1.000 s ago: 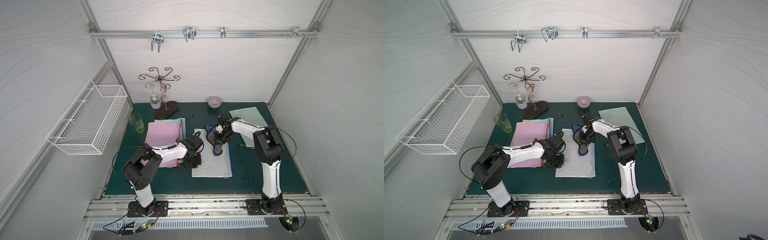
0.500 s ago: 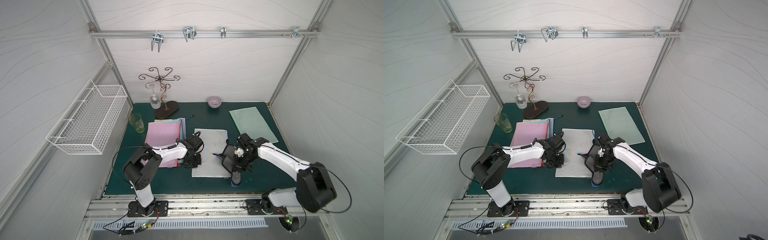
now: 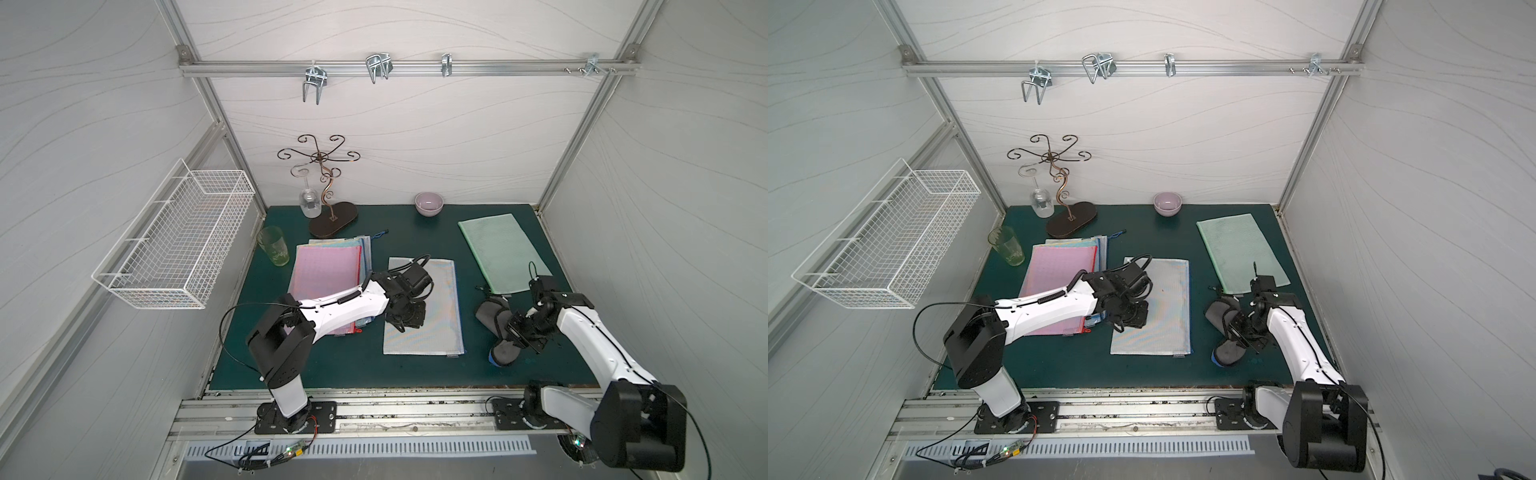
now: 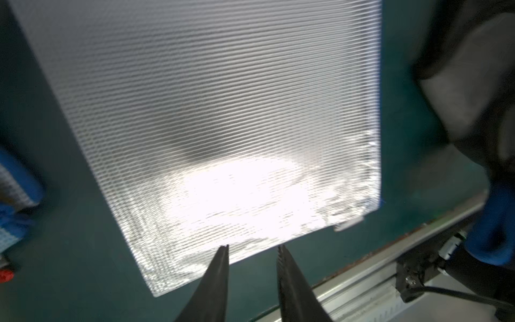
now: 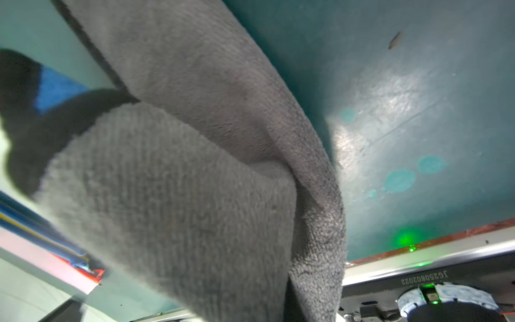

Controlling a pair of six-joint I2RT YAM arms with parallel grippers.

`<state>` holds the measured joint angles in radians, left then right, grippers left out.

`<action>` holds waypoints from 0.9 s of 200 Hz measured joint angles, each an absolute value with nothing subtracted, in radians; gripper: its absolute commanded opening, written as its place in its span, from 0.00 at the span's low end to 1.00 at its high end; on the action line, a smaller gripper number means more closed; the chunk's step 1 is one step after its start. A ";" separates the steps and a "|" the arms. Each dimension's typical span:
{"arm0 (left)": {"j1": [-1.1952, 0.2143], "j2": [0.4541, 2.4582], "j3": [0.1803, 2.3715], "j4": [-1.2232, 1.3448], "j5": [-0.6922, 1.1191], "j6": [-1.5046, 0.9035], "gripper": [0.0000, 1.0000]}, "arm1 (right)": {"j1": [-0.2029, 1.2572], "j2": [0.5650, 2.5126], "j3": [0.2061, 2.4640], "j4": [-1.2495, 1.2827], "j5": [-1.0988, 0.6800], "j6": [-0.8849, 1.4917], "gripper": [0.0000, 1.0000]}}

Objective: Wipe the document bag
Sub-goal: Place the cleaning item at the center of the board.

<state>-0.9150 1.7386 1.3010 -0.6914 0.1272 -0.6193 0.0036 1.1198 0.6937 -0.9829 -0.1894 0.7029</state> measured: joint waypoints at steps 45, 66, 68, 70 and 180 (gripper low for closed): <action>-1.040 1.909 1.503 -0.732 0.119 -0.558 0.53 | -0.030 1.121 0.659 -0.944 -0.181 0.685 0.23; -1.078 2.017 1.609 -0.783 0.107 -0.530 0.56 | -0.050 1.121 0.652 -0.923 -0.186 0.685 0.42; -1.079 2.024 1.615 -0.787 0.107 -0.528 0.57 | -0.051 1.121 0.651 -0.920 -0.187 0.684 0.43; -1.082 2.033 1.626 -0.791 0.107 -0.527 0.57 | -0.053 1.121 0.651 -0.918 -0.188 0.684 0.44; -1.140 2.350 2.016 -1.010 -0.030 -0.512 0.64 | -0.130 1.091 0.584 -0.819 -0.326 0.653 0.73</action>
<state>-1.1400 2.3505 2.0159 -1.0100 -0.0296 -0.5121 -0.1295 1.0908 0.5842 -0.8188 -0.3264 0.6533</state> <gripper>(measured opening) 0.638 0.727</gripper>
